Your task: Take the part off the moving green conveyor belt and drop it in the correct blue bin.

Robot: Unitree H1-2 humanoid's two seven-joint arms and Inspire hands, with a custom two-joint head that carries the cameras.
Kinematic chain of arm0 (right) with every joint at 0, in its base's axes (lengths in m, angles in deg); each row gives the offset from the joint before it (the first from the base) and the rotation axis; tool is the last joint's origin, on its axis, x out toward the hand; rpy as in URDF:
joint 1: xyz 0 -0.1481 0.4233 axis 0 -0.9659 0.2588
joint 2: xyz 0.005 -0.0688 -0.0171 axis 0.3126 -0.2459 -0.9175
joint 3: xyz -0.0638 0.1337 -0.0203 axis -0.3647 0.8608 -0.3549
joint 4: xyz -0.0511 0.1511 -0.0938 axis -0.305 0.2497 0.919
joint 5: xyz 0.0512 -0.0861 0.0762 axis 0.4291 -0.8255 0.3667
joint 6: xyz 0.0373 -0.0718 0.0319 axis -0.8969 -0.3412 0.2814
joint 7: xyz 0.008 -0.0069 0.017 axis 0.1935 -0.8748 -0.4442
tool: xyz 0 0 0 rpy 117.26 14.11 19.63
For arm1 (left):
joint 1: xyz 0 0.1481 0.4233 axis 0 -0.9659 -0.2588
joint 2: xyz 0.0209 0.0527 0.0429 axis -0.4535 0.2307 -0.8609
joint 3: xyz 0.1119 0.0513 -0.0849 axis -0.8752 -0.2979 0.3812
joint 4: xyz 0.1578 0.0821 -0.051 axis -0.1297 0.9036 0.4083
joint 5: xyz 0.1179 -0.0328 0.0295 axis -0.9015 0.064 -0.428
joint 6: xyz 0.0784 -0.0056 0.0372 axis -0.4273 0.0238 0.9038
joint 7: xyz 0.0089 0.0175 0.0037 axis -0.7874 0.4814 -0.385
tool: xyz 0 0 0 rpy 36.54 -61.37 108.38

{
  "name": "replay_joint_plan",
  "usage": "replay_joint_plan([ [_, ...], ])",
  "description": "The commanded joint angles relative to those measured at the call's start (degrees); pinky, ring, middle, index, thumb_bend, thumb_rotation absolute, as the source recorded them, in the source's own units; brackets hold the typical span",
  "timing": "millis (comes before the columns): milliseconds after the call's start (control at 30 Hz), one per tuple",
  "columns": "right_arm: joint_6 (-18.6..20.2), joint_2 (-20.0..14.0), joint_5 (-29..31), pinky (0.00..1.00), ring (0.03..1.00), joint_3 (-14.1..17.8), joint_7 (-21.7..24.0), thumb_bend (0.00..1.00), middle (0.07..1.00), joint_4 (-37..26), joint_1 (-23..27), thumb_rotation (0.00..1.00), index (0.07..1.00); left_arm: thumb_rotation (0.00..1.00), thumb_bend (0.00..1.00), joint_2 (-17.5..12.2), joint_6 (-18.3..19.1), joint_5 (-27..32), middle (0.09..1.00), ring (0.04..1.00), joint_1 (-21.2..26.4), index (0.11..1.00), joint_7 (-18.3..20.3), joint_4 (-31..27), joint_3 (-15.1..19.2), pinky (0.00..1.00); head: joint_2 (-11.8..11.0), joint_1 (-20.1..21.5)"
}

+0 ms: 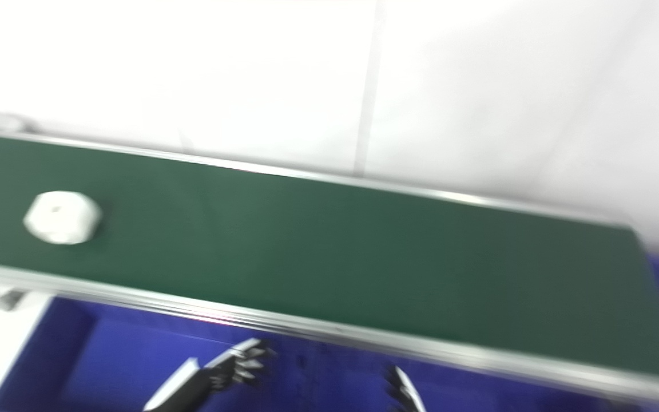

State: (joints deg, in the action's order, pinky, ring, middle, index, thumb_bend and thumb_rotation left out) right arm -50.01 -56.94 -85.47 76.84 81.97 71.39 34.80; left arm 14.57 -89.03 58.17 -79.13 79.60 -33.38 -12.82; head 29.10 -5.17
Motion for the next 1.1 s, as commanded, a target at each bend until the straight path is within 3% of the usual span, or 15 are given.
replay_joint_plan([
  [0,-4.0,-0.4,1.3,0.89,0.929,0.3,-0.2,0.76,0.944,-0.4,-0.2,0.25,0.966,0.46,0.79,0.6,-1.3,-0.3,0.730,0.640,0.4,0.907,-0.7,-0.2,-0.4,0.57,0.1,0.0],
  [33,-4.1,-0.6,1.5,0.90,0.938,0.4,-0.3,0.76,0.950,-0.2,-0.2,0.24,0.973,0.46,0.79,0.8,-1.2,-0.8,0.799,0.714,0.4,0.903,-0.9,-0.2,-0.4,0.62,-0.2,-0.6],
  [100,-4.8,-0.8,1.8,0.91,0.943,0.5,-0.5,0.75,0.956,0.3,0.0,0.23,0.977,0.45,0.79,1.0,-1.2,-1.3,0.831,0.751,0.3,0.899,-1.0,-0.2,-0.4,0.66,-0.2,-0.8],
  [133,-5.6,-1.0,1.9,0.94,0.953,0.5,-0.8,0.74,0.962,0.8,0.2,0.18,0.979,0.43,0.78,1.1,-1.5,-1.3,0.882,0.824,0.3,0.892,-1.0,-0.1,-0.4,0.73,-0.2,-0.7],
  [300,-7.6,-1.1,1.5,0.96,0.958,1.1,-1.0,0.73,0.965,2.3,0.7,0.13,0.980,0.41,0.76,1.2,-1.5,-1.8,0.894,0.844,0.3,0.888,-1.3,-0.4,-0.6,0.76,0.0,-0.1],
  [667,-4.3,0.5,1.2,0.93,0.950,0.9,0.4,0.71,0.964,0.2,0.7,0.16,0.977,0.42,0.78,0.5,-2.1,1.0,0.893,0.828,1.3,0.897,-0.5,0.1,-0.2,0.72,1.9,5.4],
  [700,-4.3,0.6,0.8,0.90,0.937,0.9,0.3,0.71,0.955,0.2,0.8,0.17,0.971,0.41,0.77,0.4,-2.3,1.7,0.746,0.667,1.4,0.903,-0.4,0.1,-0.1,0.60,2.0,5.6],
  [733,-4.4,0.9,0.6,0.90,0.932,0.8,0.3,0.70,0.952,0.2,0.9,0.18,0.969,0.41,0.77,0.3,-2.6,1.8,0.696,0.611,1.3,0.905,-0.8,-0.5,0.1,0.56,2.5,6.6],
  [767,-4.4,1.0,0.4,0.88,0.926,0.8,0.2,0.70,0.947,0.1,0.9,0.19,0.963,0.44,0.80,0.3,-2.7,1.9,0.776,0.697,1.2,0.898,-1.1,-1.0,0.3,0.61,2.6,6.8],
  [900,-3.8,1.9,-0.6,0.85,0.911,0.5,0.2,0.71,0.932,-0.7,0.9,0.21,0.951,0.44,0.81,-0.6,-2.7,4.0,0.902,0.862,1.2,0.902,-0.5,-4.7,1.0,0.78,4.7,8.7],
  [1067,-3.5,2.5,-1.9,0.85,0.904,0.2,0.4,0.71,0.925,-1.7,1.0,0.23,0.948,0.46,0.82,-2.4,-0.6,6.4,0.935,0.890,2.3,0.920,0.4,-11.0,2.2,0.80,8.1,11.1],
])
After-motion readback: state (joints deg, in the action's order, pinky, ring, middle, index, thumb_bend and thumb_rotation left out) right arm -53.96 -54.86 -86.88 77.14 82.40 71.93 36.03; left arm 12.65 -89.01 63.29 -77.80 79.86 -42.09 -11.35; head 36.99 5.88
